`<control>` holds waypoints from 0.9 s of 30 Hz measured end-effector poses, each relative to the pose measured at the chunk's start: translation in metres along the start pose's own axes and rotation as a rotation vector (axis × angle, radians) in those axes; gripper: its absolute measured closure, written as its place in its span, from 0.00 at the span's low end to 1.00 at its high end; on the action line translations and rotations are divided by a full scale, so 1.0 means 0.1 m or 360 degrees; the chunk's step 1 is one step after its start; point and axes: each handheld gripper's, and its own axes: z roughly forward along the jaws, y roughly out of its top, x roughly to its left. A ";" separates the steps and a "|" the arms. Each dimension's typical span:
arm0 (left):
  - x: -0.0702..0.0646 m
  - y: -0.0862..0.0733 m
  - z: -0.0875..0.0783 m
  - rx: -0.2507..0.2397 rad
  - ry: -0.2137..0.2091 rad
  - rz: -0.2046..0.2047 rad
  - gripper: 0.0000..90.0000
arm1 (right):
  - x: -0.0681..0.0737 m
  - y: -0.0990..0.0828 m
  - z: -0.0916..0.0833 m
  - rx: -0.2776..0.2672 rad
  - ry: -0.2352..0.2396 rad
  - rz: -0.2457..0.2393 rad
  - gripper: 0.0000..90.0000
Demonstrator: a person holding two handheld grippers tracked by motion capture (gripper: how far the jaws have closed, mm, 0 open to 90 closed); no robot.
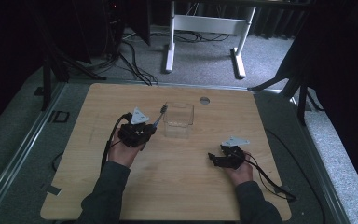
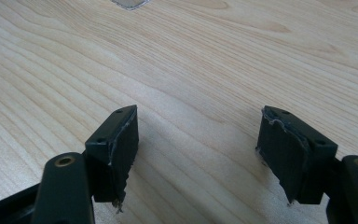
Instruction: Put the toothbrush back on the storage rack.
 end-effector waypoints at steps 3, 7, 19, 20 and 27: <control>0.00 0.01 0.01 -0.0010 -0.0006 -0.0012 0.87 | 0.00 0.00 0.00 0.0001 0.0000 -0.0001 0.32; 0.00 0.03 0.02 -0.0013 -0.0013 -0.0009 0.87 | 0.00 0.00 0.00 0.0001 0.0001 -0.0002 0.32; -0.01 0.12 0.03 -0.0053 -0.0022 -0.0004 0.87 | 0.00 0.00 0.00 0.0000 0.0001 -0.0001 0.32; -0.01 0.13 0.03 -0.0056 -0.0027 -0.0007 0.87 | 0.00 0.00 0.00 -0.0001 0.0001 -0.0001 0.32; -0.01 0.17 0.03 -0.0073 -0.0042 -0.0013 0.87 | 0.00 0.00 0.00 0.0000 0.0002 0.0001 0.32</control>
